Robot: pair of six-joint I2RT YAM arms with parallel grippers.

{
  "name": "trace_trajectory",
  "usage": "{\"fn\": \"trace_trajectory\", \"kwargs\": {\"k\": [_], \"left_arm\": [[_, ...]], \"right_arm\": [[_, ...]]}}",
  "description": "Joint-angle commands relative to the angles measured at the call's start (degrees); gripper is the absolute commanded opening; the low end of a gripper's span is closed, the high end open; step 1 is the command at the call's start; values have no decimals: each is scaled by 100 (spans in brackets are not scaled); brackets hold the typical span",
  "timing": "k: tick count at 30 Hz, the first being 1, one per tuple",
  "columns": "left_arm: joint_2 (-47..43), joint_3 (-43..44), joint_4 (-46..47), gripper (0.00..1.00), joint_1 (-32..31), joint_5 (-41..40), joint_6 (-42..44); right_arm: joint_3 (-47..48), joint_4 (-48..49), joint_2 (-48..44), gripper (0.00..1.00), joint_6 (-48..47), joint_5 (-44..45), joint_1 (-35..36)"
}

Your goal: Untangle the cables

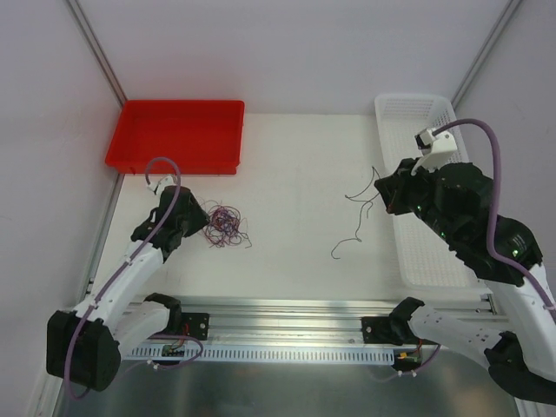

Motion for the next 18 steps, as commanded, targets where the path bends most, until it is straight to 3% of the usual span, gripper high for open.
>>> {"fn": "trace_trajectory", "kwargs": {"k": [1,5,8,14,18], "left_arm": [[-530,592,-740,41,24,497,749],[-1144,1067,-1285,76,24,718,1433],[-1584,1400,-1576,97,33,666,1918],[-2384,1428,-1655,99,33,8,2735],[-2693,911,-1454,99,24,-310,2824]], "right_arm": [[-47,316,147,1,-143,-42,-122],[5,360,331,1,-152,-192,-341],[119,343,463,1,-300,-184,-534],[471,9,525,1,-608,870,-1254],[524,-1,385,1,-750,1643,-1773]]}}
